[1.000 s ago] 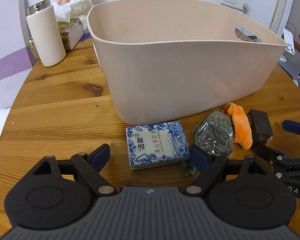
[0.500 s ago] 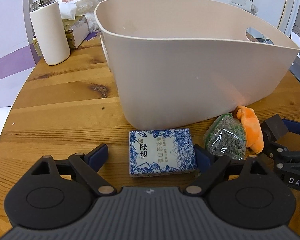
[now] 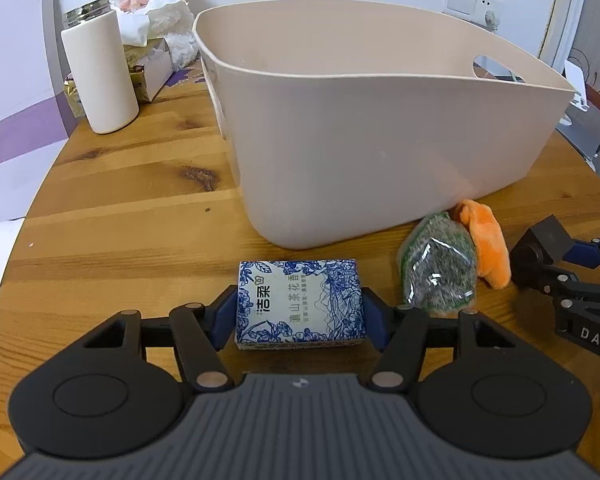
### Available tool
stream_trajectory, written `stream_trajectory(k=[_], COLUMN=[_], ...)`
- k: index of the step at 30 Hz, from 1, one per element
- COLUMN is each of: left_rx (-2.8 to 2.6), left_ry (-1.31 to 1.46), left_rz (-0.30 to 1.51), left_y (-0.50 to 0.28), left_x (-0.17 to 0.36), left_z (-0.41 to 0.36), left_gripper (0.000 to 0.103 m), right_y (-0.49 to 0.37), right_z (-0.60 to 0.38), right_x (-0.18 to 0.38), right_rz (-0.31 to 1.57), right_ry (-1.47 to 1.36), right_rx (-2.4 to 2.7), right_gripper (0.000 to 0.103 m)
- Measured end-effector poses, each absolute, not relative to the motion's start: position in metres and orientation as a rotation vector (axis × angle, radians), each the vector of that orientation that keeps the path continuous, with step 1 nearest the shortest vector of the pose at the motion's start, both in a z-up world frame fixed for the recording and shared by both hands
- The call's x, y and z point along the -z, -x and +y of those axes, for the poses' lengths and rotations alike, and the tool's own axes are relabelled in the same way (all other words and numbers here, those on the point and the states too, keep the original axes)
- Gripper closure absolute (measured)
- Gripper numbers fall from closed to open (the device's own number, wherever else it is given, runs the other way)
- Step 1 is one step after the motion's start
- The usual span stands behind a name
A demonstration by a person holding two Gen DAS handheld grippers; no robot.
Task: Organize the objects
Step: 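Grasp the blue-white patterned box with left tool while right tool grasps the black cube, then carry both items into the basket and open both tools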
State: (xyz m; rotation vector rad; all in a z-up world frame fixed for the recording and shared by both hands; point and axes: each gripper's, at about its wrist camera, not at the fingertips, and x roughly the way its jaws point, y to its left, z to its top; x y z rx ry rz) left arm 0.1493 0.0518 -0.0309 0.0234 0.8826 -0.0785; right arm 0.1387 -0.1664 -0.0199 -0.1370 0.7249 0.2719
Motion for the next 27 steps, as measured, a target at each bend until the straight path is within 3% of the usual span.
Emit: stream_trajectory(k=[27], left_rx=[0.13], left_ry=[-0.031], left_rz=[0.585], left_y=[-0.111], left_x=[-0.087], left_z=[0.046], left_gripper=[0.038], right_y=[-0.104], right_z=[-0.178], right_x=[-0.102], right_rz=[0.388], right_ry=[0.125], right_rx=[-0.305], right_gripper=[0.062])
